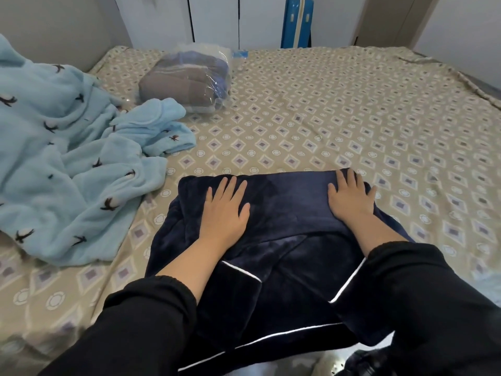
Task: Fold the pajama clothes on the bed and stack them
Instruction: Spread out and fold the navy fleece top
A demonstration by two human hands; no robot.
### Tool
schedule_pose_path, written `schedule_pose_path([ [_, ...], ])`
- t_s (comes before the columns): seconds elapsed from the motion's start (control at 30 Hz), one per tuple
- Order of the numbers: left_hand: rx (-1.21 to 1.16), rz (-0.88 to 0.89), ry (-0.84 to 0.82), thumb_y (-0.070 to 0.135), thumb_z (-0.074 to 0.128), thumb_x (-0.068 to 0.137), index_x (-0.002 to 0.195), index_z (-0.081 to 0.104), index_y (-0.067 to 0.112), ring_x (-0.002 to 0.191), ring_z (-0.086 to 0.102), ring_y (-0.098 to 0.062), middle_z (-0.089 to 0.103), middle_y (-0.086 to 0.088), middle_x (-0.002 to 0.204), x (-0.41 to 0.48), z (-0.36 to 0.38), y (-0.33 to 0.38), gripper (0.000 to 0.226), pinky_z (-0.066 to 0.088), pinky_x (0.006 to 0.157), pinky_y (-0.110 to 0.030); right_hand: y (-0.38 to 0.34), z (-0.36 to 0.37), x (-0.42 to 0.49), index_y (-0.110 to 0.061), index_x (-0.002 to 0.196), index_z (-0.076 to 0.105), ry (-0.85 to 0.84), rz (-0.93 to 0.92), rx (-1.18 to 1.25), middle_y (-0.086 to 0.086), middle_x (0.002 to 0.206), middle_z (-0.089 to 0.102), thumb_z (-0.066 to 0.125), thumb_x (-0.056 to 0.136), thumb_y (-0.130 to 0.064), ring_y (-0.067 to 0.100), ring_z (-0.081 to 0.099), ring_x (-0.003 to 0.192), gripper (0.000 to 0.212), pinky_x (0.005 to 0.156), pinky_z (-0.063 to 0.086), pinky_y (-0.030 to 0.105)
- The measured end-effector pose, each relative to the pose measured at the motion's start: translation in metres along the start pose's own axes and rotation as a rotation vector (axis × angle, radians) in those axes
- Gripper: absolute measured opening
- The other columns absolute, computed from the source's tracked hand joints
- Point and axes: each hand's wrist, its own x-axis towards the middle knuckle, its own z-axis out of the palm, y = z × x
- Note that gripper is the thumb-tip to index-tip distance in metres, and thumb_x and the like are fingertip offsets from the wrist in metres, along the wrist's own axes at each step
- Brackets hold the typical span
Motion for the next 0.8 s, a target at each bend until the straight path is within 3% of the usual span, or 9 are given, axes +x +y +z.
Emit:
schedule_pose_path([
  [0.37, 0.09, -0.326, -0.037, 0.046, 0.015, 0.101, 0.154, 0.016, 0.024, 0.148, 0.001, -0.028, 0.011, -0.003, 0.162, 0.007, -0.014, -0.037, 0.058, 0.005, 0.115, -0.058, 0.018, 0.002, -0.034, -0.028, 0.154, 0.003, -0.006, 0.062, 0.001, 0.006, 0.162, -0.003, 0.014, 0.1, -0.047, 0.024, -0.005, 0.148, 0.059, 0.116, -0.001, 0.052],
  [0.43, 0.193, -0.223, -0.02, 0.044, 0.017, 0.101, 0.154, 0.016, 0.022, 0.148, -0.001, -0.029, 0.011, -0.006, 0.162, 0.005, -0.017, -0.033, 0.057, 0.004, 0.114, -0.059, 0.017, 0.0, -0.039, -0.024, 0.154, 0.005, 0.031, -0.002, -0.049, 0.008, 0.161, -0.005, 0.016, 0.1, -0.048, 0.025, -0.006, 0.148, 0.06, 0.116, -0.001, 0.052],
  [0.53, 0.219, 0.08, 0.015, 0.038, 0.032, 0.101, 0.151, 0.025, 0.021, 0.148, 0.001, -0.027, 0.016, -0.006, 0.16, 0.013, -0.026, -0.033, 0.054, 0.005, 0.115, -0.056, 0.014, -0.006, -0.038, -0.016, 0.154, 0.007, 0.122, -0.206, -0.112, 0.011, 0.161, -0.003, 0.03, 0.101, -0.037, 0.028, -0.003, 0.148, 0.061, 0.116, 0.003, 0.052],
  [0.6, 0.15, 0.183, -0.078, 0.038, 0.042, 0.099, 0.151, 0.024, 0.023, 0.149, 0.0, -0.024, 0.017, -0.003, 0.16, 0.029, -0.039, -0.039, 0.058, 0.004, 0.116, -0.052, 0.008, -0.016, -0.028, -0.015, 0.154, 0.006, 0.083, -0.334, -0.125, 0.011, 0.161, -0.003, 0.042, 0.097, -0.019, 0.029, -0.003, 0.148, 0.067, 0.116, 0.004, 0.053],
  [0.67, 0.067, 0.165, -0.287, 0.042, 0.053, 0.094, 0.152, 0.02, 0.024, 0.149, 0.001, -0.021, 0.017, 0.0, 0.161, 0.049, -0.055, -0.046, 0.069, 0.004, 0.118, -0.051, -0.005, -0.032, -0.014, -0.017, 0.154, 0.005, -0.015, -0.402, -0.072, 0.01, 0.161, -0.002, 0.047, 0.086, -0.004, 0.028, -0.003, 0.148, 0.081, 0.117, 0.003, 0.054],
  [0.8, -0.086, 0.095, -0.716, 0.033, 0.073, 0.083, 0.153, 0.016, 0.023, 0.142, 0.028, -0.022, 0.028, 0.001, 0.157, 0.085, -0.071, -0.06, 0.091, 0.021, 0.116, -0.04, -0.037, -0.056, 0.017, -0.029, 0.153, 0.009, -0.267, -0.46, -0.046, 0.005, 0.162, 0.002, 0.049, 0.077, 0.006, 0.025, -0.004, 0.148, 0.093, 0.118, 0.002, 0.05],
])
